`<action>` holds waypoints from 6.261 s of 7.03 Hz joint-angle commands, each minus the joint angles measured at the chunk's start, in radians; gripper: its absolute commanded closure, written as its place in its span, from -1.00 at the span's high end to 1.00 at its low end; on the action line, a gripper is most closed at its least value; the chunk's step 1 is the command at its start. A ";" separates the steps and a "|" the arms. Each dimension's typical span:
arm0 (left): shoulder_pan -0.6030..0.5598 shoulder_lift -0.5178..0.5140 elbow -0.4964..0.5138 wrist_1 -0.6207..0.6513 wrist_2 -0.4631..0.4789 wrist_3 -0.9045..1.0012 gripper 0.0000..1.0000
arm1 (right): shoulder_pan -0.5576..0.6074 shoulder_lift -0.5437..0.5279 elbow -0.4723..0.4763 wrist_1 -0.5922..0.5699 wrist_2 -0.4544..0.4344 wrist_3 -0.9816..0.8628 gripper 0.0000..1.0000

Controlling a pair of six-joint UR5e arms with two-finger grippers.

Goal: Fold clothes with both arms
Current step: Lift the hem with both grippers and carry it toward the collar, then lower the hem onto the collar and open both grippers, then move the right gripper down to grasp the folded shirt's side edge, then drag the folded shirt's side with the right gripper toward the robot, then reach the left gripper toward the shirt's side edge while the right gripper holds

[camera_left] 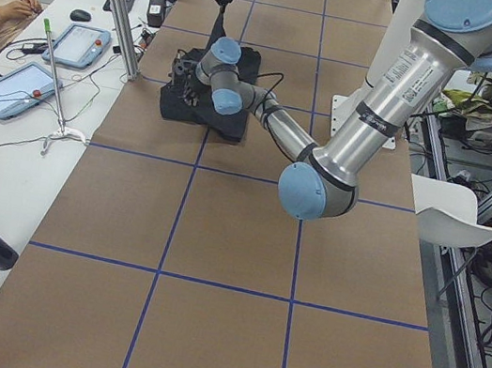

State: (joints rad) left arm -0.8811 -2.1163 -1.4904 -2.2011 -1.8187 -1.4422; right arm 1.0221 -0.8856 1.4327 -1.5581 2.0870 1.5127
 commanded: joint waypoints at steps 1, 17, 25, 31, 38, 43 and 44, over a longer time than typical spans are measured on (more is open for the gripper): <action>0.001 -0.022 0.125 -0.113 0.002 0.000 -1.00 | -0.045 0.017 -0.109 0.121 -0.048 0.000 -1.00; -0.018 -0.053 0.179 -0.198 0.032 0.003 0.16 | -0.347 -0.383 0.207 0.524 -0.271 0.437 0.57; -0.016 -0.051 0.153 -0.197 0.032 -0.009 0.16 | -0.358 -0.551 0.432 0.521 -0.254 0.466 -1.00; -0.013 -0.019 0.056 -0.192 -0.025 -0.012 0.16 | -0.958 -0.806 0.762 0.513 -0.177 0.572 0.59; 0.324 0.088 -0.159 0.109 0.065 -0.087 0.20 | -0.723 -0.774 0.778 0.515 -0.171 0.570 1.00; 0.366 0.104 -0.159 0.127 0.073 -0.090 -0.72 | -0.708 -0.771 0.779 0.513 -0.171 0.570 1.00; 0.366 0.104 -0.159 0.127 0.071 -0.089 -1.00 | -0.708 -0.771 0.779 0.513 -0.171 0.570 1.00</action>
State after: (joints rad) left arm -0.5159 -2.0122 -1.6478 -2.0742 -1.7459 -1.5321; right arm 0.3132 -1.6568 2.2108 -1.0446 1.9159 2.0831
